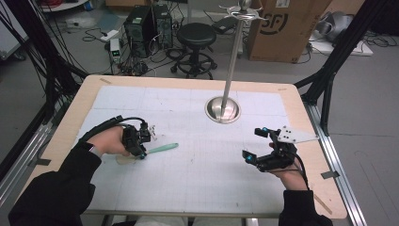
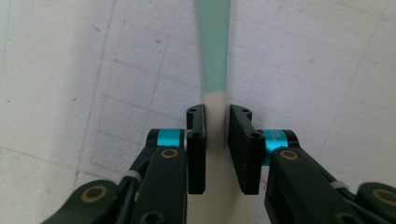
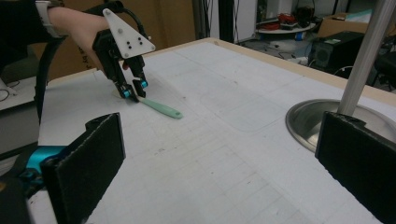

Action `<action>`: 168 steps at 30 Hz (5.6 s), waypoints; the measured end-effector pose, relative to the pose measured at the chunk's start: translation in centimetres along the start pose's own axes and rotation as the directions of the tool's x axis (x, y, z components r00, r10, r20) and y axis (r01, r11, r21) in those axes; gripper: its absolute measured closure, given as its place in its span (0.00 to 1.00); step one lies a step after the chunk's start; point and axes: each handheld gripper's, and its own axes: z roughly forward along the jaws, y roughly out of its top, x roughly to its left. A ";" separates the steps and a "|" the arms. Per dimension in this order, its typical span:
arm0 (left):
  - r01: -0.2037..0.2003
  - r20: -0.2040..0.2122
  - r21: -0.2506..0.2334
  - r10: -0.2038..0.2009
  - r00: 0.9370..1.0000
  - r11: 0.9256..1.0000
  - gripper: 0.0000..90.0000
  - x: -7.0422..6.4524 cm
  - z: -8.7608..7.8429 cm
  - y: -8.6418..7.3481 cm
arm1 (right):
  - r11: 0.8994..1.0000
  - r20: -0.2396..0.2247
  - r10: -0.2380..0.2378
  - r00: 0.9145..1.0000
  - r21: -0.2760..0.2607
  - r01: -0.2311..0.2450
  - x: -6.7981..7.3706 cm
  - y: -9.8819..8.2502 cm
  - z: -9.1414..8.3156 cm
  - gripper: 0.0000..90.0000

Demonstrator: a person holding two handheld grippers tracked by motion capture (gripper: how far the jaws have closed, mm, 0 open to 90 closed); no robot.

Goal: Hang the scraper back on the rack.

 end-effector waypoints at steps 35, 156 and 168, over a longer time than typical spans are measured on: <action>0.134 0.051 -0.499 -0.125 0.991 0.856 0.89 -0.5 -4.1 -2.0 | 1.000 0.007 -0.001 1.000 0.003 0.001 -0.1 -0.2 -0.1 0.01; 0.047 -0.093 -0.886 -0.277 0.956 0.462 0.89 5.9 -15.7 15.8 | 0.993 0.031 0.084 0.996 -0.090 -0.081 -1.4 -1.3 -2.9 0.01; 0.024 -0.123 -0.896 -0.300 0.946 0.443 0.71 5.3 -15.2 16.3 | 0.993 0.032 0.081 0.996 -0.092 -0.077 -1.4 -1.3 -3.0 0.01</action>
